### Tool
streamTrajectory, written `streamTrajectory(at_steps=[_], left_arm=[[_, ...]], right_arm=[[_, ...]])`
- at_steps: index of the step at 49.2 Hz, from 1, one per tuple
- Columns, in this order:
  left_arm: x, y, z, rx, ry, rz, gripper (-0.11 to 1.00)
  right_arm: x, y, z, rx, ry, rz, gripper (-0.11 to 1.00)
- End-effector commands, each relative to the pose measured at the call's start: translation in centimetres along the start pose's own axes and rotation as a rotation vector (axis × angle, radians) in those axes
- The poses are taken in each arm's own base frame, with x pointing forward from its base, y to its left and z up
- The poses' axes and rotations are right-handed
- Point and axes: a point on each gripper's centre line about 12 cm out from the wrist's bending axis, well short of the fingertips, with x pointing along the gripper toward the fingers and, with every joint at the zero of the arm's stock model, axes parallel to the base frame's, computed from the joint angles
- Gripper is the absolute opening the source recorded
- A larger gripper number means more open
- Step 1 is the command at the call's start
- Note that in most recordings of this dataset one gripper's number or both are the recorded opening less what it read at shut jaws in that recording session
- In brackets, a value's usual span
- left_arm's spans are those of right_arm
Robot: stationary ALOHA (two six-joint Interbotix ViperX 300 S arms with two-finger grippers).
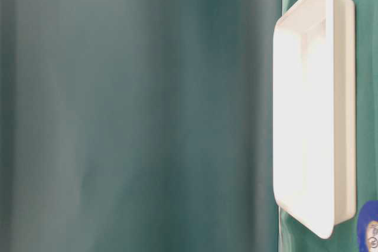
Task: Pick up the tape from a random location and place it into the white case.
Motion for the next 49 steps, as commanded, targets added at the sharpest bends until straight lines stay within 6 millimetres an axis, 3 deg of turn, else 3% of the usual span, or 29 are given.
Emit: streamTrajectory(at_steps=[1,17,49], left_arm=[[0.2,0.0,1.0,-0.006,-0.028,0.0,0.99],[0.2,-0.8,1.1,-0.006,-0.027,-0.041,0.99],[-0.9,-6.9,1.5,0.001,-0.036,-0.349,0.99]], right_arm=[[0.2,-0.1,1.1,0.002,-0.026,-0.003,0.9],[0.2,-0.1,1.1,0.002,-0.025,-0.003,0.9],[0.2,-0.1,1.0,0.0,-0.021,-0.003,0.9]])
